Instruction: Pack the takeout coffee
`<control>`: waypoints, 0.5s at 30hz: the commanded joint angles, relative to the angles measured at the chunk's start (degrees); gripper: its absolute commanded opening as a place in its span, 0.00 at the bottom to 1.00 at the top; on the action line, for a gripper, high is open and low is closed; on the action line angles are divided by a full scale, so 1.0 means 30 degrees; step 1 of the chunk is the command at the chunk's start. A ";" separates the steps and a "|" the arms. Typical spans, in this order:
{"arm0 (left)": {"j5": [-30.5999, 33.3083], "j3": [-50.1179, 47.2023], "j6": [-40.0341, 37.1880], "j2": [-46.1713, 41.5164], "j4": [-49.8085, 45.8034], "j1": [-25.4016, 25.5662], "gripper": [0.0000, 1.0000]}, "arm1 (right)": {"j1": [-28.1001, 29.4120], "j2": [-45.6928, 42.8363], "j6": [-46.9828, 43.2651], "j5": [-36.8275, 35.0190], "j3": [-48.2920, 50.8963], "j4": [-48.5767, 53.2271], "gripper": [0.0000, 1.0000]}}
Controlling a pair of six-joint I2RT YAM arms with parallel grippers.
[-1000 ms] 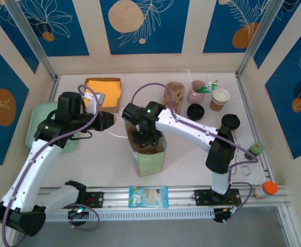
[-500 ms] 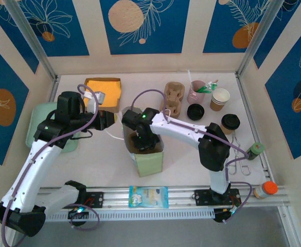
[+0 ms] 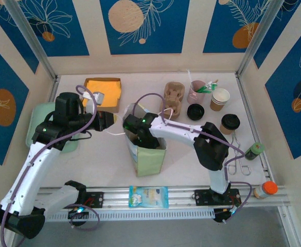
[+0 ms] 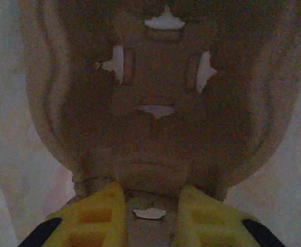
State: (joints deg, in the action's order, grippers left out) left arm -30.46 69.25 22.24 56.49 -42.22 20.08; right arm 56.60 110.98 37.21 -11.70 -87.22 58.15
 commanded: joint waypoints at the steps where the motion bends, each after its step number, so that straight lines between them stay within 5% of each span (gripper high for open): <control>1: -0.0539 -0.0101 0.0204 -0.0397 0.0449 0.0249 0.11 | 0.0000 0.1041 0.0676 0.0766 0.0659 0.0059 0.22; 15: -0.0288 -0.0141 0.0153 -0.0389 0.0419 0.0261 0.13 | 0.0388 0.0662 0.0573 0.0249 -0.0051 0.0824 0.50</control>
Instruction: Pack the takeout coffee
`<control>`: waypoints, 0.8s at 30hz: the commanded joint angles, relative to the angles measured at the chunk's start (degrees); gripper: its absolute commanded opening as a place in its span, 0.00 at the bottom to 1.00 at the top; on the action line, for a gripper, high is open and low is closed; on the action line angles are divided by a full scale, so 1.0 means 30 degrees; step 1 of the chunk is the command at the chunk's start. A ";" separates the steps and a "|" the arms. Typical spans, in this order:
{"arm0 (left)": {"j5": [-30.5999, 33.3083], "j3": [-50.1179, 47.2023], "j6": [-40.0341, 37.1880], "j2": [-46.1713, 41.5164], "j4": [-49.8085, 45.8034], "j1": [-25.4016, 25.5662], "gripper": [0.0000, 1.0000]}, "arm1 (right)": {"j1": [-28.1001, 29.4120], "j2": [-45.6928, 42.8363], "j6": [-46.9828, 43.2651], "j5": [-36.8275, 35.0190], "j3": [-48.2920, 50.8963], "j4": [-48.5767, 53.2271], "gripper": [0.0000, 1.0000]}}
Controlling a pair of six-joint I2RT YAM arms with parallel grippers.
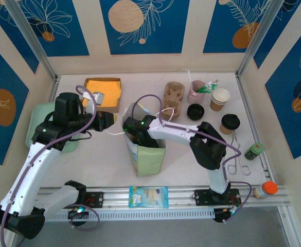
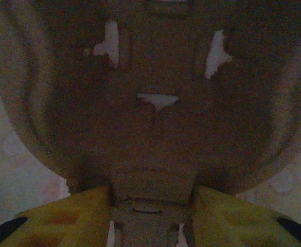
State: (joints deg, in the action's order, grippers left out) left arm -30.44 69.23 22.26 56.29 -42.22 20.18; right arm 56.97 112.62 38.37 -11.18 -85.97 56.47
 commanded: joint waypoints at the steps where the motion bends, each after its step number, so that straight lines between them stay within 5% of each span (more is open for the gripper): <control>1: -0.0235 -0.0129 0.0116 -0.0328 0.0348 0.0234 0.14 | 0.0287 -0.0018 0.0101 -0.0059 -0.0778 0.1676 0.52; 17: 0.0211 -0.0023 -0.0006 -0.0203 0.0273 0.0224 0.18 | 0.0101 -0.2459 -0.1763 -0.2078 -0.7275 0.6279 0.61; 24: 0.0632 0.0334 -0.0243 -0.0110 0.0044 0.0232 0.28 | -0.0005 -0.2469 -0.2836 -0.2685 -1.1600 0.8217 0.62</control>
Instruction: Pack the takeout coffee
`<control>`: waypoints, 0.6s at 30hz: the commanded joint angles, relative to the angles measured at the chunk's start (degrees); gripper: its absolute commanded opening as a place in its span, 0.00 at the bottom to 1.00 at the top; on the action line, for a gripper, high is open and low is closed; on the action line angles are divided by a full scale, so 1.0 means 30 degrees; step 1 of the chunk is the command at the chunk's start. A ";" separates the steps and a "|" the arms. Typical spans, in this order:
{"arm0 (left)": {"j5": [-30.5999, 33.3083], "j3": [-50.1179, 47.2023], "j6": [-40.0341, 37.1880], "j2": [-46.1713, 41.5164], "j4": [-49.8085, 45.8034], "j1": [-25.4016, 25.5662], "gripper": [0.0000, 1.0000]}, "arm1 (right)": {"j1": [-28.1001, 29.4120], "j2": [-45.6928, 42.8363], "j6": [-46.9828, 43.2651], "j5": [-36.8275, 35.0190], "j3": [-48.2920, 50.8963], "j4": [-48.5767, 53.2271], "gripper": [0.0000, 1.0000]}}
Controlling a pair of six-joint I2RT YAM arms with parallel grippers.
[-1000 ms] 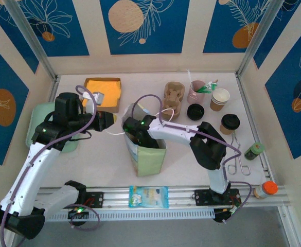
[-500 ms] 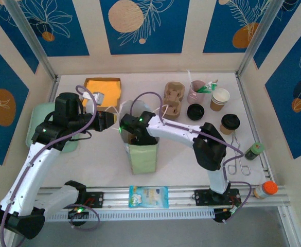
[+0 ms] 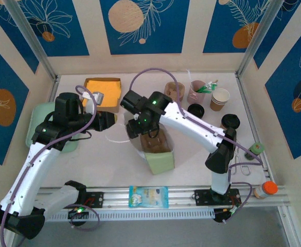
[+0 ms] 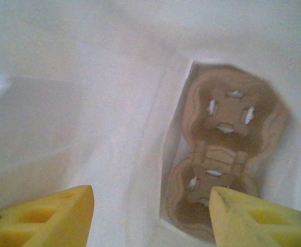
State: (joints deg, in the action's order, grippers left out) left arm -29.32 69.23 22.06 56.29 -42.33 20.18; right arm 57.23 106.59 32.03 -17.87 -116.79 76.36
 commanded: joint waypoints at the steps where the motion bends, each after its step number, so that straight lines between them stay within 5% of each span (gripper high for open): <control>1: 0.0185 0.0377 -0.0150 -0.0044 0.0154 0.0219 0.30 | -0.0109 -0.0434 -0.0856 -0.0575 -0.1786 0.1769 0.62; 7: -0.0487 0.0338 -0.0059 0.0026 0.0707 0.0228 0.54 | -0.0174 -0.0972 -0.1440 -0.0607 -0.3032 0.1820 0.62; 18: 0.0849 0.2997 -0.2263 0.2138 0.0736 0.0237 0.70 | -0.0065 -0.3336 -0.1658 -0.1585 -0.4986 0.2813 0.62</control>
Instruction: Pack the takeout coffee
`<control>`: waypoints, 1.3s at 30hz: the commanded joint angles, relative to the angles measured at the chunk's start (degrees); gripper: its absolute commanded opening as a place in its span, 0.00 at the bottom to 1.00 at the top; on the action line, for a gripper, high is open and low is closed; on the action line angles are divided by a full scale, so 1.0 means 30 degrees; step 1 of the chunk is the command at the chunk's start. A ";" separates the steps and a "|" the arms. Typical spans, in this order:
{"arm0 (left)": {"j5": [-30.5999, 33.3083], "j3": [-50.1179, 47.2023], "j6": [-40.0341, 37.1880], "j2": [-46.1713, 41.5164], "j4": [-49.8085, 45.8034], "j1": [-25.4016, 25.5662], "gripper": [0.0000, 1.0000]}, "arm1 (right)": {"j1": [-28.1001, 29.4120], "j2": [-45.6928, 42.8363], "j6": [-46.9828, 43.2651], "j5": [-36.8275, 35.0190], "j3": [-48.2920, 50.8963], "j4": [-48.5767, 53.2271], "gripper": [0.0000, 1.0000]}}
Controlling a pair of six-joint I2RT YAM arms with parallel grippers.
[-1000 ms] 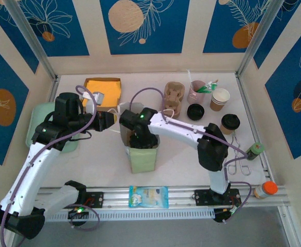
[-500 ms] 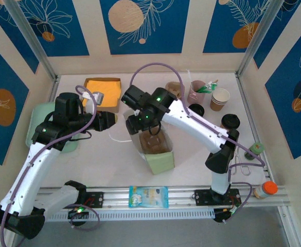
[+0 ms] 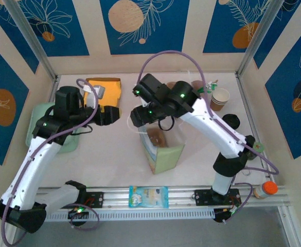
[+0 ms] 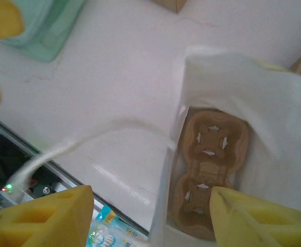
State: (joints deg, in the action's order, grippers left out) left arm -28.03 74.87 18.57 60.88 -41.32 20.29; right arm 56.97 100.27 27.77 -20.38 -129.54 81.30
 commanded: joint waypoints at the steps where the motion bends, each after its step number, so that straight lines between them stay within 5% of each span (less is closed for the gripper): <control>1: 0.0477 0.1624 -0.1390 0.1059 0.0466 0.0181 0.71 | -0.0006 -0.1637 -0.0178 -0.1089 -0.0591 0.1227 0.62; 8: -0.0656 0.6668 -0.4794 0.5696 -0.1521 0.0611 0.72 | -0.1109 -0.5144 0.0668 -0.1537 0.3159 0.0776 0.63; 21: 0.2830 1.5527 -1.0305 1.3887 -0.8939 0.4543 0.75 | -0.3747 -1.0237 0.2240 0.0357 1.1963 -0.0744 0.63; 31: 0.5154 1.8215 -1.1800 1.6603 -1.1972 0.6058 0.75 | -0.4557 -1.0513 0.2171 0.1948 1.4959 -0.2790 0.60; 39: 0.6311 1.8287 -1.1170 1.7309 -1.0918 0.6125 0.67 | -0.4840 -1.0090 0.1849 0.2516 1.5659 -0.3486 0.40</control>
State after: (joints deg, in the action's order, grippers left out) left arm -11.62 128.09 -15.09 111.37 -74.32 38.39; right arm 42.72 69.67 33.43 -14.81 -83.05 72.23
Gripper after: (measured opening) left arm 0.683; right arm 0.417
